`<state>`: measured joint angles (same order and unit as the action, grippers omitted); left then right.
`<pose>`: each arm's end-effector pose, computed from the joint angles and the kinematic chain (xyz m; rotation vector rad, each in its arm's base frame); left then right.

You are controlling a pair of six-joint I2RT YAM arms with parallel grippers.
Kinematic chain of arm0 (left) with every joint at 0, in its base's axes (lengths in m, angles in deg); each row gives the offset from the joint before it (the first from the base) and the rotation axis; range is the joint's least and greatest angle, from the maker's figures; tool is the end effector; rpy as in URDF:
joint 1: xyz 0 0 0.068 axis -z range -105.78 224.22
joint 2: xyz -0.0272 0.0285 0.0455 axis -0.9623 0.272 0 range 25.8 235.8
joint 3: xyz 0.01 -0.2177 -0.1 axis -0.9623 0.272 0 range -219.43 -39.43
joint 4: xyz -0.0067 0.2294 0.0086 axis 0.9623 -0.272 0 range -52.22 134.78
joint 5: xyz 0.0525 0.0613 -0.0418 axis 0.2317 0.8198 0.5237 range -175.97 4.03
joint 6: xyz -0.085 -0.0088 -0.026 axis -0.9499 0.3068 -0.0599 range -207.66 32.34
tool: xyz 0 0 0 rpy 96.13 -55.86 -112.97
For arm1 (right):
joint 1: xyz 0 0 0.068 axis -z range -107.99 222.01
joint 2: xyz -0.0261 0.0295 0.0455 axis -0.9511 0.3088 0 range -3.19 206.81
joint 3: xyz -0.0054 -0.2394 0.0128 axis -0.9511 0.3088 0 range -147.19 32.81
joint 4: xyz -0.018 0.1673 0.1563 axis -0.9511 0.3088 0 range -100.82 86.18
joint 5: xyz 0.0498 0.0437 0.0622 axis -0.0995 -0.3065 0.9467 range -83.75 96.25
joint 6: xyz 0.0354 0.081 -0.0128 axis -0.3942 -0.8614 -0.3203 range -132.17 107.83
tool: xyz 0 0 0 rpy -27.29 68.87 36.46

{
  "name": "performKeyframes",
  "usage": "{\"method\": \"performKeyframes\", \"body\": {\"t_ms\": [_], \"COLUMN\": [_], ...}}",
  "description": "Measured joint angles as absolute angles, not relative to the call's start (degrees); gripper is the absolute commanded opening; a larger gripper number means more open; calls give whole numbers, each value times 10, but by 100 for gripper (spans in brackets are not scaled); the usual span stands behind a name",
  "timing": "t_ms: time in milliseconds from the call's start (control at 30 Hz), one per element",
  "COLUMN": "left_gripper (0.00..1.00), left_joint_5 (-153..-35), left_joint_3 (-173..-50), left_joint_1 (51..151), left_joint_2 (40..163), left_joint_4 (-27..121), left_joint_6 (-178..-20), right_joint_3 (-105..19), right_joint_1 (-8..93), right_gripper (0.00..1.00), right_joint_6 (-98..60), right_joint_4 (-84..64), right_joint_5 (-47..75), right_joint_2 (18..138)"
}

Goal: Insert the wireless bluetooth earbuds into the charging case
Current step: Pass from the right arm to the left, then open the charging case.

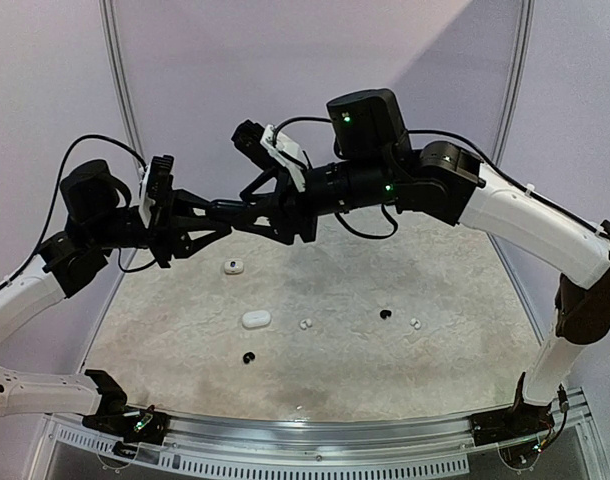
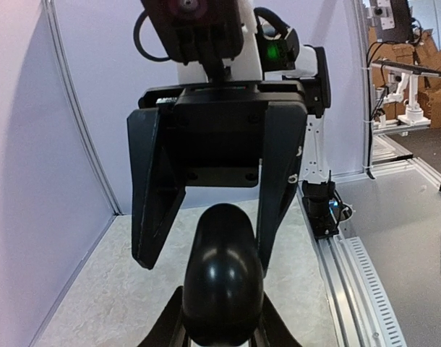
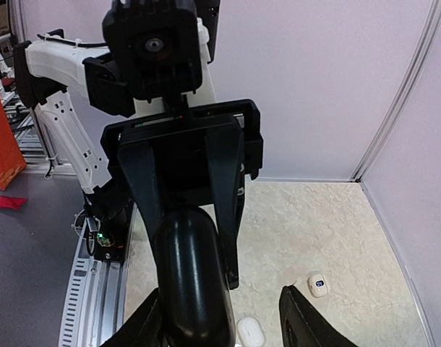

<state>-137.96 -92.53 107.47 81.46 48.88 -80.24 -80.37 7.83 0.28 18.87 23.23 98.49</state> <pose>0.1551 -0.1766 0.3569 1.2081 1.1289 -1.0422 0.1548 0.3736 0.3925 -1.3837 1.4089 0.8838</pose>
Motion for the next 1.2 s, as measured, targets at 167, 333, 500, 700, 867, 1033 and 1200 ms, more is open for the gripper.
{"method": "performKeyframes", "body": {"t_ms": [167, 333, 500, 700, 867, 1033, 1200], "left_gripper": [0, 0, 0, 0, 0, 0, 0], "left_joint_5": [-1373, -1353, -1352, -1348, -1353, -1353, -1353], "left_joint_3": [-926, -926, -926, -926, -925, -907, -883], "left_joint_1": [1074, 1074, 1074, 1074, 1074, 1073, 1072], "left_joint_2": [813, 806, 804, 804, 803, 801, 802], "left_joint_4": [460, 410, 379, 381, 399, 441, 491], "left_joint_6": [-744, -666, -631, -640, -702, -793, -873], "right_joint_3": [-805, -808, -818, -820, -821, -821, -837], "right_joint_1": [79, 80, 90, 95, 97, 108, 117], "right_gripper": [51, 51, 51, 51, 51, 53, 54], "right_joint_6": [2, -1, -7, -10, -12, -26, -39], "right_joint_4": [191, 196, 186, 185, 186, 186, 192], "right_joint_5": [231, 233, 231, 232, 232, 245, 266], "right_joint_2": [994, 999, 999, 1001, 1005, 1010, 1023]}}
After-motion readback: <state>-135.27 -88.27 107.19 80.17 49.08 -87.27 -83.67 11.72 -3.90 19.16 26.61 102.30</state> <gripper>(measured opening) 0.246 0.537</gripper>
